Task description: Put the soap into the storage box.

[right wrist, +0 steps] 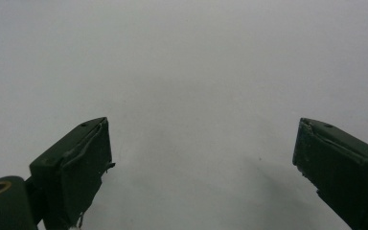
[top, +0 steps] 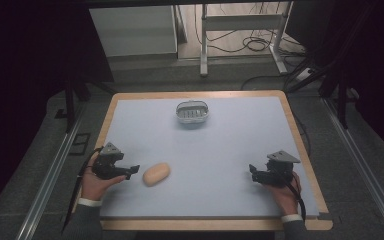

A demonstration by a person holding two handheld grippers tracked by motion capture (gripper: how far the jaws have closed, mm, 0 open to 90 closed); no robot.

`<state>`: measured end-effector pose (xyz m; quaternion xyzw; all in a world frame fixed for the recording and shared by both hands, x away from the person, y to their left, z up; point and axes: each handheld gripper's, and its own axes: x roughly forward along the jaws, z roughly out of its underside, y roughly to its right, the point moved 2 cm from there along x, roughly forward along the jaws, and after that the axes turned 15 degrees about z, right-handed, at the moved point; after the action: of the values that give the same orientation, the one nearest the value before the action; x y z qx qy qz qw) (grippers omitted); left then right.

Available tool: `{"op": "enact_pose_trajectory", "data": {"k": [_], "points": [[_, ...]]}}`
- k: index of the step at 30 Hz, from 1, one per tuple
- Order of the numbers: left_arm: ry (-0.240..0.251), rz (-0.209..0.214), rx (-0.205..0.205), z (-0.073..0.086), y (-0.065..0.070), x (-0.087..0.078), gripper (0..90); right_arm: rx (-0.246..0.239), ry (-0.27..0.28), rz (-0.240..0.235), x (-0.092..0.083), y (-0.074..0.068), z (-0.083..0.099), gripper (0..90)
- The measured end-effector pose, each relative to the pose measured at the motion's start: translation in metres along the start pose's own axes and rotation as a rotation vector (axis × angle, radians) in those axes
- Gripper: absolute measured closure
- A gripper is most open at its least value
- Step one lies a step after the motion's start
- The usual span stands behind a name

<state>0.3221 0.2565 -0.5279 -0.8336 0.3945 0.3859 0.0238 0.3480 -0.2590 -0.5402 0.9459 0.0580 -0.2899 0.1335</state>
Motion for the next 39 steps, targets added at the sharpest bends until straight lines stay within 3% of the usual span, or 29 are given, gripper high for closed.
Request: {"op": "enact_pose_trajectory", "data": {"k": [14,22,29,39], "points": [[-0.015,0.006,0.007,0.002,0.006,-0.001,19.0,0.032,0.007,-0.018,-0.002,0.005,0.003,9.1],[-0.003,0.003,-0.007,0.001,0.003,-0.004,19.4,0.039,0.000,-0.020,-0.002,0.006,0.003,9.7],[-0.022,0.019,-0.006,-0.003,0.002,-0.004,19.9,0.049,-0.003,-0.023,-0.002,0.007,0.003,9.7],[-0.066,0.023,0.051,-0.026,0.012,-0.009,19.9,0.048,-0.002,-0.018,-0.002,0.007,0.003,9.9]]}}
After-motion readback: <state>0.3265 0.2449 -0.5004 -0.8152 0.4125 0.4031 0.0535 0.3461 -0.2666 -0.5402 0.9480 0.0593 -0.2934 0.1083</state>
